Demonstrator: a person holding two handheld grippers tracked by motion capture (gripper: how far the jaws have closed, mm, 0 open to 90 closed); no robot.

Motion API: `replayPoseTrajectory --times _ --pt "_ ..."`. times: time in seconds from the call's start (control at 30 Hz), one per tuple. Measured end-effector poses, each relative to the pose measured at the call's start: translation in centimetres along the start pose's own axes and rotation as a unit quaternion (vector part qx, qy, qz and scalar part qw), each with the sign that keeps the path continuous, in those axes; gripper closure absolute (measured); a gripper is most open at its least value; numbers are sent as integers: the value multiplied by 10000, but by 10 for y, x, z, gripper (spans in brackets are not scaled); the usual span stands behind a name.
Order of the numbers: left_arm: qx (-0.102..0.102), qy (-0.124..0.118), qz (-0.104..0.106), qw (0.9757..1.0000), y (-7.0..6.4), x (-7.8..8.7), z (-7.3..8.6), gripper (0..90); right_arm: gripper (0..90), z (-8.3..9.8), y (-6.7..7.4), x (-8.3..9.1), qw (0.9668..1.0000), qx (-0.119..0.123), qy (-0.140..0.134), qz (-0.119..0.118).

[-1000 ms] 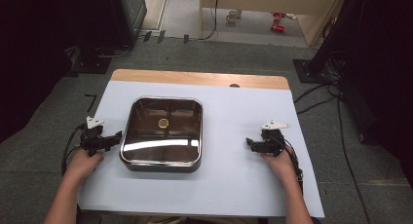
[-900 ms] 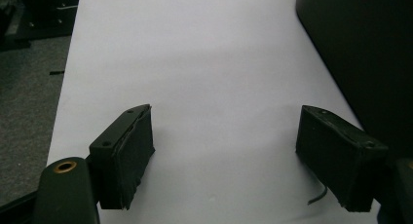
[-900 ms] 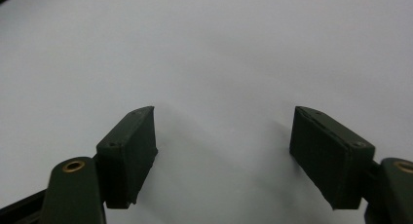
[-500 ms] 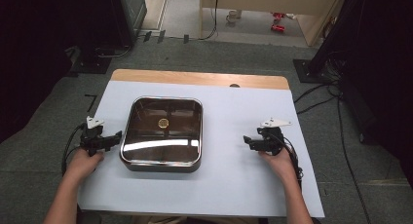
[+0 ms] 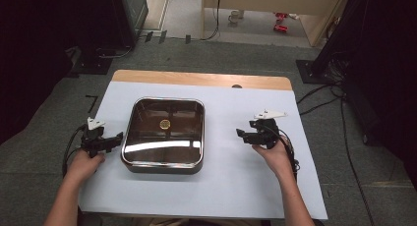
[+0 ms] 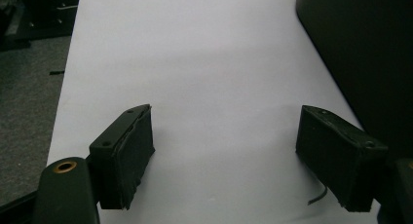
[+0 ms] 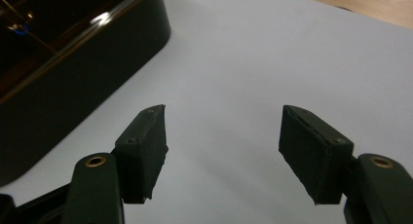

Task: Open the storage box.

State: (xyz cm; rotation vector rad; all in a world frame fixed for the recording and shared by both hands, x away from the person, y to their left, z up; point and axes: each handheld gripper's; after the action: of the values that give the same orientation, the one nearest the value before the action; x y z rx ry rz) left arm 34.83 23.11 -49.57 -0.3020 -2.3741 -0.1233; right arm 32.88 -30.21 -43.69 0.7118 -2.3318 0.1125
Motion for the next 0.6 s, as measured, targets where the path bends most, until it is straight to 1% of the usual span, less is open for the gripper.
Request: replayPoseTrajectory --times 0.03,0.07,0.13,0.33,0.4,0.47,0.57,0.6 --pt "0 0 0 10000 0 0 0 213 355 0 0 0 10000 0 0 0" --pt "-1 -1 1 10000 0 0 0 213 370 -4 5 -1 10000 88 7 -33" --pt "0 -2 2 10000 0 0 0 213 369 -9 10 -3 9999 159 23 -26" --pt "1 -2 2 10000 0 0 0 213 370 -21 18 -8 9998 129 68 -146" --pt "2 -3 2 10000 0 0 0 213 370 -26 22 -11 9997 158 73 -189" --pt "1 -3 1 10000 0 0 0 213 370 -34 28 -14 9994 255 33 -214" --pt "1 -2 2 10000 0 0 0 213 370 -39 32 -15 9994 254 44 -246" --pt "0 -1 3 10000 0 0 0 213 370 -41 33 -16 9992 304 36 -258"
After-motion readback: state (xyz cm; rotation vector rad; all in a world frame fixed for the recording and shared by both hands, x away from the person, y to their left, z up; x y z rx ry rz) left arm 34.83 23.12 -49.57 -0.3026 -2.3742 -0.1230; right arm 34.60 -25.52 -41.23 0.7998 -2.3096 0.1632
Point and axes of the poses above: each handheld gripper's, and its own axes: x roughly backward along the jaws, z roughly out of its underside, y roughly to its left
